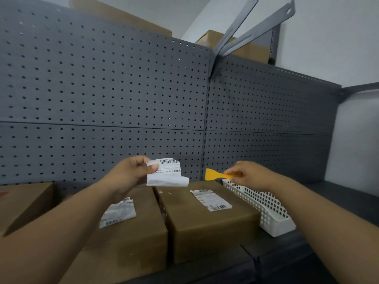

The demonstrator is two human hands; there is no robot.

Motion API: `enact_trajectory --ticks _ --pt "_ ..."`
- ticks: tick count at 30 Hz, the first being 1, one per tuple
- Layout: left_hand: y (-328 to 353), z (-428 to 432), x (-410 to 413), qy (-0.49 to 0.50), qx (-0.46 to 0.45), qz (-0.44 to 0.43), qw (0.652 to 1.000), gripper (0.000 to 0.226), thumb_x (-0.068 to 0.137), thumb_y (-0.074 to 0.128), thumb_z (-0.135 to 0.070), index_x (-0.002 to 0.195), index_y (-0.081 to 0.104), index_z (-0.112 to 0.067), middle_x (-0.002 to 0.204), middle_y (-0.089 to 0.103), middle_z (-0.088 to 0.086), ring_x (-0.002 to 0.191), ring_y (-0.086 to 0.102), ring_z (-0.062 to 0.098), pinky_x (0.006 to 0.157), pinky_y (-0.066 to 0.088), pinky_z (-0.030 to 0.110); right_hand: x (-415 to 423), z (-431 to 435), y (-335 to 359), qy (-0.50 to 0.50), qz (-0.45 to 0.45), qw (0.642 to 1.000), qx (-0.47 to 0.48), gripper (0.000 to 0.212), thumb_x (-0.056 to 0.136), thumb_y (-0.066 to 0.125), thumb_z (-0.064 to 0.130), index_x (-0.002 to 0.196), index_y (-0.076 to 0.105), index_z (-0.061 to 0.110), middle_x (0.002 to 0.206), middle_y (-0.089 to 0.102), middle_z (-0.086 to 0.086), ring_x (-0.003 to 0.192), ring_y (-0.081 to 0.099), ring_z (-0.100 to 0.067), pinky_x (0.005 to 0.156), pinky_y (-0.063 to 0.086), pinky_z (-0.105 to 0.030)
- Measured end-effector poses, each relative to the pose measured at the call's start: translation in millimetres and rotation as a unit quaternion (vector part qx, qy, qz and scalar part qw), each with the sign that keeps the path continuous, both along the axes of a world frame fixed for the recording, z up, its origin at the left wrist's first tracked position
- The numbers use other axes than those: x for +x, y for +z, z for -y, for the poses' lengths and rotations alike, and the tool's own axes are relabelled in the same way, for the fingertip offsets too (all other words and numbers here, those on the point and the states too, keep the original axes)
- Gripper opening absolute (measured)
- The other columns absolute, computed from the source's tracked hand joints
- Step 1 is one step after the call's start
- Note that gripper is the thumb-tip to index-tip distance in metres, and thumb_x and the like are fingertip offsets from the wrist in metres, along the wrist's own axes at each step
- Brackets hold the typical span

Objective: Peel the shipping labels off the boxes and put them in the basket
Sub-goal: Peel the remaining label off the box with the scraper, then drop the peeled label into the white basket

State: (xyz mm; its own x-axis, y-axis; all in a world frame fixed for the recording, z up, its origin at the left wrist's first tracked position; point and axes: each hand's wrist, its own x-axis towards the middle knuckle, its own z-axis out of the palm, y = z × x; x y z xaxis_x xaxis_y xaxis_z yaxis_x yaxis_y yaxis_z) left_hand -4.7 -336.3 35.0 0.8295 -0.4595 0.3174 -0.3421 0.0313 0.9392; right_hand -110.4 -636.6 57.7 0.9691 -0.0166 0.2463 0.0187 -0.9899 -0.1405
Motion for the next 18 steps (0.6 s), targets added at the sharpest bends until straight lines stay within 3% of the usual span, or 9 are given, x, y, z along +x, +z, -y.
enact_trajectory --ticks 2,5,8,12,14,18 --pt "-3 15 2 -0.015 0.008 0.004 1.000 0.016 0.087 0.061 -0.015 0.072 0.057 -0.012 0.067 0.066 0.002 0.055 0.060 0.009 0.054 0.048 0.015 -6 13 -5 -0.021 0.001 1.000 -0.001 0.033 0.094 0.051 0.024 0.126 0.057 0.024 0.099 0.049 0.011 0.093 0.048 -0.010 0.082 0.036 -0.024" --pt "-6 40 5 -0.036 0.019 0.000 0.999 0.016 0.086 0.064 -0.018 0.072 0.059 -0.013 0.082 0.060 0.015 0.075 0.052 0.023 0.072 0.045 0.031 -17 34 -12 -0.047 0.006 0.999 0.005 0.033 0.093 0.052 0.025 0.126 0.058 0.026 0.108 0.052 0.004 0.096 0.051 -0.011 0.084 0.039 -0.024" --pt "-6 70 5 -0.058 0.026 0.003 0.998 0.016 0.085 0.065 -0.020 0.072 0.058 -0.013 0.065 0.064 0.004 0.063 0.054 0.019 0.060 0.046 0.024 -28 59 -15 -0.068 0.005 0.998 0.010 0.033 0.093 0.051 0.026 0.126 0.058 0.026 0.110 0.051 0.005 0.100 0.054 -0.015 0.087 0.044 -0.028" --pt "-6 119 -1 -0.069 0.009 -0.008 0.998 0.015 0.086 0.063 -0.014 0.072 0.060 -0.013 0.080 0.068 0.010 0.081 0.057 0.027 0.086 0.048 0.042 -37 96 -17 -0.091 0.012 0.996 0.016 0.032 0.092 0.052 0.026 0.123 0.060 0.026 0.100 0.048 0.010 0.095 0.050 -0.011 0.083 0.038 -0.026" --pt "-6 146 -5 -0.075 0.011 -0.012 0.997 0.013 0.087 0.062 -0.013 0.074 0.059 -0.012 0.085 0.067 0.011 0.082 0.057 0.027 0.092 0.047 0.042 -40 114 -18 -0.094 0.013 0.995 0.020 0.030 0.092 0.052 0.025 0.120 0.062 0.027 0.096 0.049 0.008 0.092 0.052 -0.012 0.082 0.039 -0.027" --pt "-6 197 -9 -0.090 -0.008 -0.027 0.996 0.012 0.087 0.061 -0.011 0.075 0.058 -0.010 0.076 0.068 0.005 0.059 0.066 0.009 0.068 0.055 0.019 -46 153 -16 -0.111 0.017 0.994 0.009 0.032 0.092 0.053 0.022 0.123 0.060 0.026 0.102 0.053 0.000 0.096 0.055 -0.018 0.088 0.044 -0.033"
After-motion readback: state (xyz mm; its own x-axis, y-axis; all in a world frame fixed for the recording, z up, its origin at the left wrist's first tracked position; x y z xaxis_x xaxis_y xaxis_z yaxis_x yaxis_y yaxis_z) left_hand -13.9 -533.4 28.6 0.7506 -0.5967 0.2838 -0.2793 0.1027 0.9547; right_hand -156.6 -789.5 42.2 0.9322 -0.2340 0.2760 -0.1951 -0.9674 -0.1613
